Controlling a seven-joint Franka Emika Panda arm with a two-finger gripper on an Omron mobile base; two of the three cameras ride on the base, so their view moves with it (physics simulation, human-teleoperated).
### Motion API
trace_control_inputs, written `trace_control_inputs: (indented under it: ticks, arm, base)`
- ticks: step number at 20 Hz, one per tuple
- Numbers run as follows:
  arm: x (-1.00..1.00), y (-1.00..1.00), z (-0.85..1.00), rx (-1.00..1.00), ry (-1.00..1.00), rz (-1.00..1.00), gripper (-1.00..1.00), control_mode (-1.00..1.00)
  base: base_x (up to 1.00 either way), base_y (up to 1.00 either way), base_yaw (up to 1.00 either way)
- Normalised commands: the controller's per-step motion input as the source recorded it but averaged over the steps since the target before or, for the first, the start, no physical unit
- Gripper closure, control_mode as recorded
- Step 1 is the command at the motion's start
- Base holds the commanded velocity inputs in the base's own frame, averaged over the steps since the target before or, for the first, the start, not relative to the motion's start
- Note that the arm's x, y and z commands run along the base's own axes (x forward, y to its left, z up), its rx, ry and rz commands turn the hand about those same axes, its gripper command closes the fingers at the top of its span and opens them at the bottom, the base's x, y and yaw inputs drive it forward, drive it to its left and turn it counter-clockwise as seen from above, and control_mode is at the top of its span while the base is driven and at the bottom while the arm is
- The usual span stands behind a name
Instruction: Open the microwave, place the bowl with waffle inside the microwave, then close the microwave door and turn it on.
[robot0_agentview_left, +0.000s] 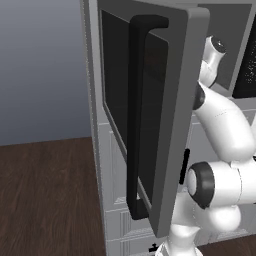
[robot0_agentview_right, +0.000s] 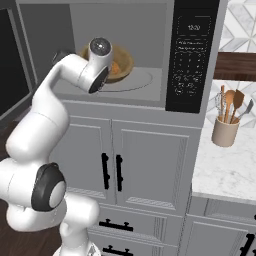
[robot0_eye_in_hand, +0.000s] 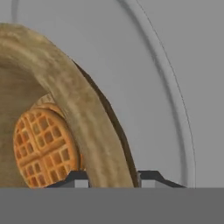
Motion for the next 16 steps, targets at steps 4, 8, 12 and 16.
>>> trace_control_inputs:
  ticks: [4,8,12,16]
  arm:
    - [0.61,0.01,-0.17,0.00,0.15,0.00,1.00,-1.00]
    - [0.20,0.00,-0.02,0.00,0.17,0.00,-1.00,-1.00]
    - [-0.23,-0.09,0.07,0.00,0.03,0.00,-1.00,-1.00]
    - [-0.32,-0.04,0.16,0.00,0.00,0.00,-1.00,-1.00]
  base:
    - [0.00,0.00,0.00]
    - [0.00,0.00,0.00]
    - [0.00,0.00,0.00]
    - [0.00,0.00,0.00]
